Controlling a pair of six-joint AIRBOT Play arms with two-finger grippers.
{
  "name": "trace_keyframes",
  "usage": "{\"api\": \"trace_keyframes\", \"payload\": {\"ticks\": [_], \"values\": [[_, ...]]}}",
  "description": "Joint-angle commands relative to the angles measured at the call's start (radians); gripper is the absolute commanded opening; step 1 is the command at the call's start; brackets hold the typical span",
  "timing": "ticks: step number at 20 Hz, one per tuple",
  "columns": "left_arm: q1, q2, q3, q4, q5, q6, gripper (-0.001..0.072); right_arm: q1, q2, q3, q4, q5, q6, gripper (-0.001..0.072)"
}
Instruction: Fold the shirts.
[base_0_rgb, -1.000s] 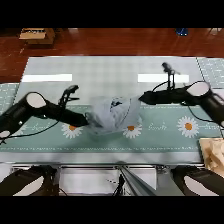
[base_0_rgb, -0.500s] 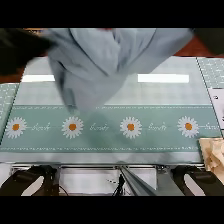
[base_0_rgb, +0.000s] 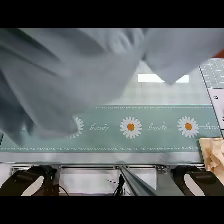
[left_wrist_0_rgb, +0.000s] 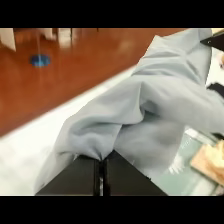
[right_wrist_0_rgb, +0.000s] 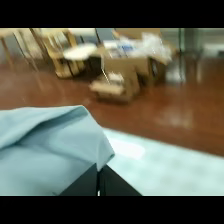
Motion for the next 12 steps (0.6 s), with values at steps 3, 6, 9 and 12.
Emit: {"api": "trace_keyframes", "payload": {"ticks": [3, 6, 9, 12], "values": [[0.0, -0.013, -0.237, 0.002, -0.127, -0.038, 0.0022, 0.0, -0.069, 0.027, -0.338, 0.465, 0.013, 0.0012], [-0.001, -0.047, -0.475, 0.002, -0.1, 0.016, 0.0022, 0.0, -0.176, 0.017, -0.361, 0.552, -0.026, 0.0013], [-0.001, -0.111, -0.658, 0.003, 0.01, 0.084, 0.0022, 0.0, -0.309, -0.022, -0.361, 0.489, -0.073, 0.0013], [-0.002, -0.22, -0.735, 0.003, 0.114, 0.117, 0.0023, 0.0, -0.457, -0.056, -0.361, 0.351, -0.129, 0.0013]]}}
